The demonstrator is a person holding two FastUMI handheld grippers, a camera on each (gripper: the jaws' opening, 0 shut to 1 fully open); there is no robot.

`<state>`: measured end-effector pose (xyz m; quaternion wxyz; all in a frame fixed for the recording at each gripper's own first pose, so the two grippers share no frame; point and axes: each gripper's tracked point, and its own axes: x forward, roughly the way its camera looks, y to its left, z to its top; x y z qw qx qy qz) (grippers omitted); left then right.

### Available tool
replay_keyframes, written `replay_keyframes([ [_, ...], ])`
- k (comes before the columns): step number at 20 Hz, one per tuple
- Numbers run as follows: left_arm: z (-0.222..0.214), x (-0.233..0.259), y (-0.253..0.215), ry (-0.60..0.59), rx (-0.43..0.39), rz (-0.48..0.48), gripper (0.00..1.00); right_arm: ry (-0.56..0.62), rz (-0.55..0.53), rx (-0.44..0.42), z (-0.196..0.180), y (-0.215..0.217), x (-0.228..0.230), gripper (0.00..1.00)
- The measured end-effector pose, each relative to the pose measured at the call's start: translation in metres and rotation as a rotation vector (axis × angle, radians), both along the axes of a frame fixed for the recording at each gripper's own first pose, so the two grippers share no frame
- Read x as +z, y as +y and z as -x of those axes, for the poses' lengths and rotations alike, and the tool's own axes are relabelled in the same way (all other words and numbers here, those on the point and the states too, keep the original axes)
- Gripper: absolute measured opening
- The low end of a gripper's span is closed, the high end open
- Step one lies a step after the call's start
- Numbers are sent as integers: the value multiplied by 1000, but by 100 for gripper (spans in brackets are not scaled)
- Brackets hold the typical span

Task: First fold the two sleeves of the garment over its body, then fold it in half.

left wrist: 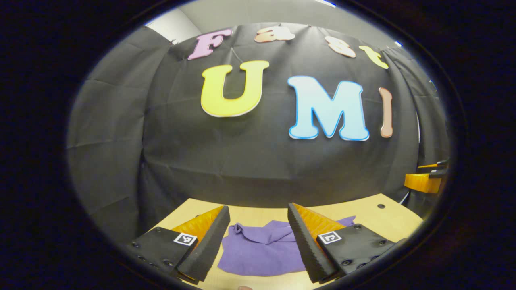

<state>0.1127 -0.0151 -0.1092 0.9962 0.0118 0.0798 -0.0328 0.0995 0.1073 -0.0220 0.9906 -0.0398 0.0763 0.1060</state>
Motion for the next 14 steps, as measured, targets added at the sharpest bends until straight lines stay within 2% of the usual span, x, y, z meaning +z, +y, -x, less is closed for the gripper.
replay_keyframes([
  [5,66,21,-21,-28,3,-20,92,-65,15,44,74,-21,17,96],
  [9,109,28,-36,-48,7,-30,92,-89,0,65,116,-35,21,96],
  [14,133,32,-42,-55,-11,-51,92,-144,-18,-8,138,-62,39,96],
])
